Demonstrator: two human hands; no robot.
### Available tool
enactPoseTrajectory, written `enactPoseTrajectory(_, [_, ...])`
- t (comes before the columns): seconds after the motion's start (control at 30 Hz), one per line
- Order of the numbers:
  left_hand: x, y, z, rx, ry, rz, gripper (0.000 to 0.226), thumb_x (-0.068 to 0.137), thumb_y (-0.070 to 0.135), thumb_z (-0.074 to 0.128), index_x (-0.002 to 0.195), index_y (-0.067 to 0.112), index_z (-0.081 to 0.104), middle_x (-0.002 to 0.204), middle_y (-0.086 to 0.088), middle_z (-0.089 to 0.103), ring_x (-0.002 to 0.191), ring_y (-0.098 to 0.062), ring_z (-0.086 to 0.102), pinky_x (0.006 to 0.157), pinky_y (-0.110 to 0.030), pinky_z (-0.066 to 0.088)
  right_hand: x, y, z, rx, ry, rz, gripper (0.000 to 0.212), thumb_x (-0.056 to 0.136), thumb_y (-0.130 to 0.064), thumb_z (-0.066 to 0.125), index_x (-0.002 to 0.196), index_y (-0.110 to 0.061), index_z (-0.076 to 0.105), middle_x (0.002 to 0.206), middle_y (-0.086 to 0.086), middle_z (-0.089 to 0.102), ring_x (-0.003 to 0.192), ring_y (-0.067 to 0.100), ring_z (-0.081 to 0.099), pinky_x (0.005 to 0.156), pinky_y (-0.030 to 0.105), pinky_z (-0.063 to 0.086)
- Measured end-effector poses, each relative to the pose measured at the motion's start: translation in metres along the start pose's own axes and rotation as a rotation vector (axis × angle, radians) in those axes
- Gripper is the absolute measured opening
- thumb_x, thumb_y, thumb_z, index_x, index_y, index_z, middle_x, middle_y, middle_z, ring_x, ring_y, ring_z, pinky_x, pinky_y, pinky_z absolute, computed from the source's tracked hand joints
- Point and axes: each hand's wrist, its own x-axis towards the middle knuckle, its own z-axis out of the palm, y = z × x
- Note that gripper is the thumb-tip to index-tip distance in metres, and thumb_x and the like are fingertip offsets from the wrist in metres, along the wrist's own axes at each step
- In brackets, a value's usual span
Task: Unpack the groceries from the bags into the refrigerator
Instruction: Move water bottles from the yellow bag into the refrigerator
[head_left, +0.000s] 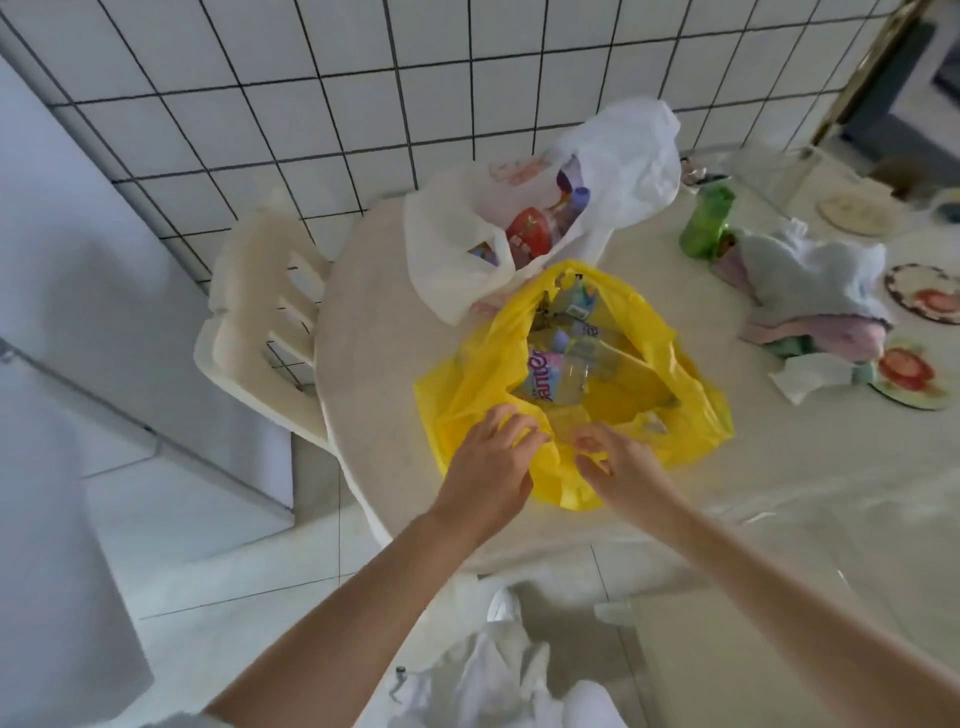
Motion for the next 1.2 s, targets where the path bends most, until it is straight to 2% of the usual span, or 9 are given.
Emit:
enactPoseTrajectory(0.13, [0.034,-0.010,0.028,-0.002,-0.193,0.182,0.039,0.082,0.026,0.074,0.115,0.006,0.066,0.124,-0.008,0.065,0.130,-0.028,0.050,0.094,-0.041,0.053,0.019,0.028,0.011,-0.343,-0.079,-0.067,0.043,0.090,-0.020,0.060,0.131,-0.013,0.051,0.130,0.007,0.054,0.123,0.028,0.048,0.101,0.033,0.039])
enactPoseTrajectory(0.2, [0.046,-0.012,0.035,0.027,-0.315,0.194,0.043,0.095,0.035,0.058,0.123,0.003,0.060,0.136,-0.013,0.057,0.138,-0.028,0.040,0.101,-0.044,0.047,0.023,0.039,0.015,-0.683,-0.216,-0.070,0.059,0.093,-0.031,0.054,0.145,-0.016,0.030,0.148,0.005,0.032,0.138,0.033,0.027,0.110,0.038,0.029])
enactPoseTrajectory(0.3, [0.059,-0.019,0.036,0.255,-0.492,0.187,0.051,0.100,0.047,0.038,0.134,0.012,0.049,0.146,-0.008,0.045,0.135,-0.028,0.040,0.103,-0.041,0.035,0.030,0.049,0.017,-0.798,-0.329,-0.008,0.072,0.092,-0.040,0.052,0.150,-0.017,0.017,0.156,0.004,0.017,0.145,0.032,0.010,0.115,0.040,0.020])
enactPoseTrajectory(0.47, [0.058,-0.043,0.034,0.300,-0.577,-0.006,0.061,0.097,0.061,0.031,0.146,0.026,0.033,0.155,-0.001,0.031,0.115,-0.031,0.058,0.080,-0.038,0.047,0.042,0.066,0.017,-0.818,-0.323,-0.119,0.060,0.085,-0.042,0.063,0.137,-0.017,0.047,0.137,0.007,0.044,0.129,0.035,0.039,0.110,0.042,0.033])
enactPoseTrajectory(0.63, [0.044,-0.069,0.020,0.333,-0.545,-0.128,0.058,0.095,0.065,0.029,0.135,0.027,0.045,0.125,0.002,0.057,0.104,-0.026,0.062,0.070,-0.034,0.041,0.049,0.073,0.014,-0.714,-0.119,-0.369,0.025,0.062,-0.020,0.086,0.083,-0.020,0.072,0.079,-0.003,0.066,0.074,0.022,0.064,0.071,0.034,0.057])
enactPoseTrajectory(0.73, [0.028,-0.080,0.018,0.292,-0.499,-0.203,0.055,0.094,0.065,0.033,0.123,0.025,0.056,0.114,0.002,0.061,0.106,-0.025,0.059,0.072,-0.033,0.043,0.042,0.079,0.008,-0.626,-0.044,-0.462,0.005,0.081,-0.022,0.071,0.086,-0.020,0.069,0.079,-0.006,0.067,0.072,0.017,0.065,0.069,0.032,0.055])
enactPoseTrajectory(0.9, [-0.001,-0.100,0.040,0.283,-0.254,-0.055,0.016,0.074,0.032,0.079,0.076,0.018,0.072,0.078,0.000,0.065,0.081,-0.027,0.059,0.061,-0.034,0.049,0.023,0.106,-0.007,-0.652,-0.068,-0.519,0.023,0.090,-0.028,0.048,0.087,-0.021,0.069,0.080,-0.006,0.065,0.071,0.016,0.063,0.064,0.031,0.053])
enactPoseTrajectory(1.07, [-0.020,-0.102,0.058,0.129,-0.188,-0.254,0.040,0.088,0.044,0.042,0.078,0.019,0.072,0.086,0.005,0.069,0.087,-0.024,0.061,0.071,-0.036,0.050,0.008,0.137,-0.018,-0.617,-0.243,-0.460,0.010,0.079,-0.028,0.073,0.087,-0.023,0.069,0.081,-0.007,0.066,0.071,0.012,0.066,0.062,0.026,0.058])
enactPoseTrajectory(1.2, [0.004,-0.095,0.056,0.049,-0.155,-0.514,0.043,0.097,0.042,0.046,0.072,0.015,0.070,0.078,-0.002,0.070,0.094,-0.028,0.058,0.078,-0.039,0.044,0.018,0.145,-0.030,-0.560,-0.273,-0.405,0.010,0.082,-0.029,0.070,0.088,-0.022,0.066,0.081,-0.007,0.065,0.073,0.013,0.065,0.062,0.026,0.057])
